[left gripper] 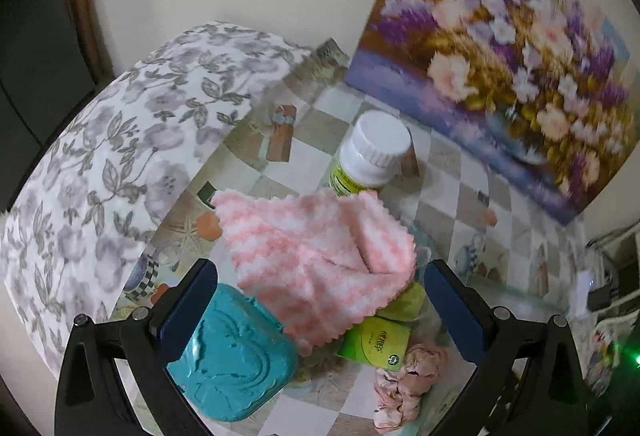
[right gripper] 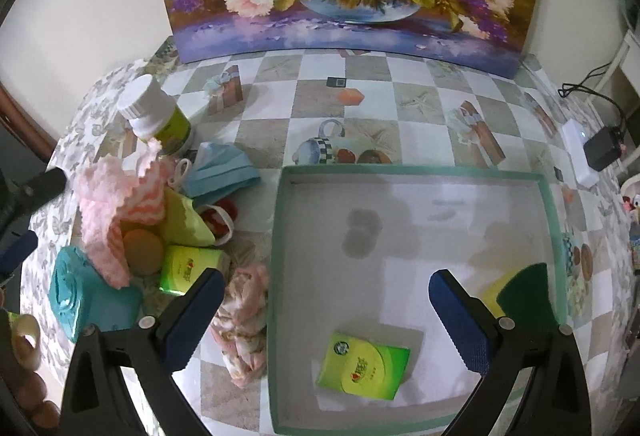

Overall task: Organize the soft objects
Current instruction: 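Move the left gripper to the pink knitted cloth and grasp it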

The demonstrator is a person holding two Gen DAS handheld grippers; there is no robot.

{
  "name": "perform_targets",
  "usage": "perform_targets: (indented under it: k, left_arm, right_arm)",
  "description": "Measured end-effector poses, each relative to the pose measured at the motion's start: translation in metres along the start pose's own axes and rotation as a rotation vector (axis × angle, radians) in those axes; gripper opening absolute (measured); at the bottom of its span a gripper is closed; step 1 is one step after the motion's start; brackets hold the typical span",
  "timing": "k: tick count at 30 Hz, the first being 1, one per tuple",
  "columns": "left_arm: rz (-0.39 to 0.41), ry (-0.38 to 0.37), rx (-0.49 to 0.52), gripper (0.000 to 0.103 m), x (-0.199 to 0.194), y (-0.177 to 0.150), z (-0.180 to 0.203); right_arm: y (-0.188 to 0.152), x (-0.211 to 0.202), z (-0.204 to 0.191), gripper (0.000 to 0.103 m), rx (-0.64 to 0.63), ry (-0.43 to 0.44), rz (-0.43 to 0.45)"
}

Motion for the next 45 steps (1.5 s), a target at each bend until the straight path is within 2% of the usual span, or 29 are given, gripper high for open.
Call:
perform_targets:
  k: [3, 9, 14, 25, 33, 35, 36, 38, 41, 45]
  left_arm:
    - [-0.022, 0.044, 0.028, 0.103, 0.008, 0.003, 0.007]
    - [-0.080, 0.050, 0.059, 0.103, 0.027, 0.005, 0.019]
    - [-0.101, 0.094, 0.104, 0.102, 0.040, 0.000, 0.027]
    - [-0.134, 0.117, 0.155, 0.102, 0.058, -0.009, 0.032]
    - [-0.169, 0.114, 0.167, 0.066, 0.072, -0.017, 0.033]
    - [-0.166, 0.111, 0.164, 0.050, 0.073, -0.017, 0.032]
    - [-0.166, 0.112, 0.162, 0.047, 0.074, -0.017, 0.031]
    - [-0.161, 0.113, 0.152, 0.034, 0.074, -0.016, 0.029]
    - [-0.143, 0.097, 0.120, 0.022, 0.069, -0.012, 0.023]
    - [-0.124, 0.086, 0.079, 0.015, 0.064, -0.007, 0.015]
  right_arm:
    - [0.010, 0.002, 0.000, 0.103, 0.006, 0.001, 0.004]
    - [0.028, 0.006, 0.008, 0.103, 0.012, -0.038, 0.016]
    - [0.037, 0.004, 0.012, 0.103, 0.007, -0.056, 0.043]
    - [0.036, 0.004, 0.007, 0.103, -0.017, -0.041, 0.041]
    - [0.035, 0.008, 0.005, 0.103, -0.023, -0.036, 0.030]
    - [0.035, 0.008, 0.005, 0.103, -0.026, -0.035, 0.029]
    - [0.034, 0.008, 0.005, 0.103, -0.028, -0.035, 0.028]
    - [0.034, 0.009, 0.004, 0.103, -0.029, -0.034, 0.026]
    - [0.034, 0.010, 0.003, 0.103, -0.032, -0.034, 0.023]
    - [0.034, 0.012, 0.003, 0.103, -0.034, -0.033, 0.019]
Point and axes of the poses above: each gripper's, at about its wrist camera, not at the fingertips, and x roughly the way its jaws point, z to its right, y to its top, the point moved 2 cm from there along x, roughly the way its jaws point, and after that the axes turned 4 degrees about -x, right-handed, at the moved point
